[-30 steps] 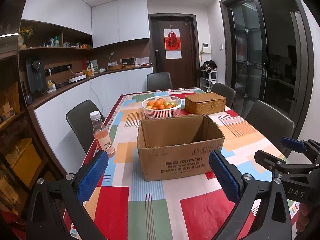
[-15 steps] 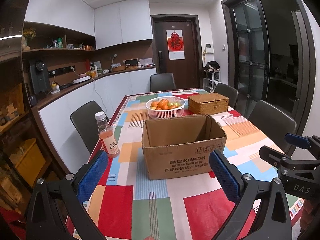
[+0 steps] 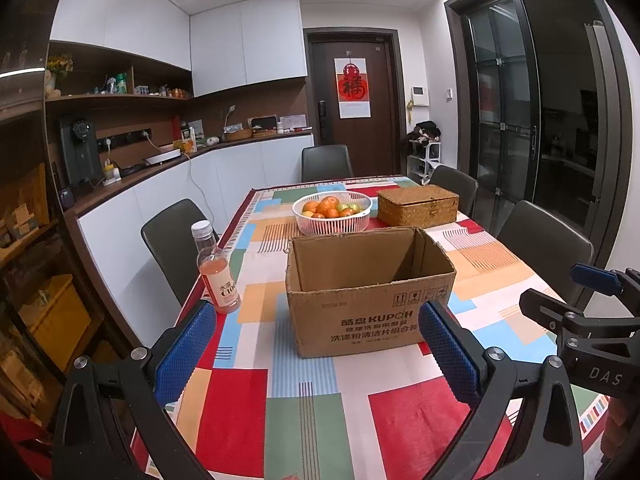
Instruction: Organize snacks
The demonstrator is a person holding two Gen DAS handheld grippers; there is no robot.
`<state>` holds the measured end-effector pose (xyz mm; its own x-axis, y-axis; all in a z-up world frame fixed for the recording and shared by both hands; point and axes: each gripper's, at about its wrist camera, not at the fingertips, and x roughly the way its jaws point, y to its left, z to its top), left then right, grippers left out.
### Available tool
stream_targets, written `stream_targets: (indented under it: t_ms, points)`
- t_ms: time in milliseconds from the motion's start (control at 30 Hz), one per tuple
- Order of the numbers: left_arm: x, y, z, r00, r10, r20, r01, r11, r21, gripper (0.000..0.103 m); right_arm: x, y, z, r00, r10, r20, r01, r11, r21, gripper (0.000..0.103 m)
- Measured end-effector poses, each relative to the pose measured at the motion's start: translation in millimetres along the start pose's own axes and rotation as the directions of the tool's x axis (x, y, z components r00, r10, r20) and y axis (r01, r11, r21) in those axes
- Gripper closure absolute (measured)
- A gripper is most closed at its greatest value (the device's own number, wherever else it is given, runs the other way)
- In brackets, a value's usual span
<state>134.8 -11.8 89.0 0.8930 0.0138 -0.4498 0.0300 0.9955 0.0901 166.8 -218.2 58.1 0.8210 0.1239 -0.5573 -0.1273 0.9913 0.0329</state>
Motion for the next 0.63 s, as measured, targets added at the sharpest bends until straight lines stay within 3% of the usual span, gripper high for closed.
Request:
stream_targets:
  t_ms: [633]
  points:
    - [3.4,4.8,-3.4,1.0,0.004,-0.009,-0.004,1.0,-0.013,0.0,2.9,4.3,-2.0,1.0,0.004,-0.01,-0.004,1.0,-0.012,0.019]
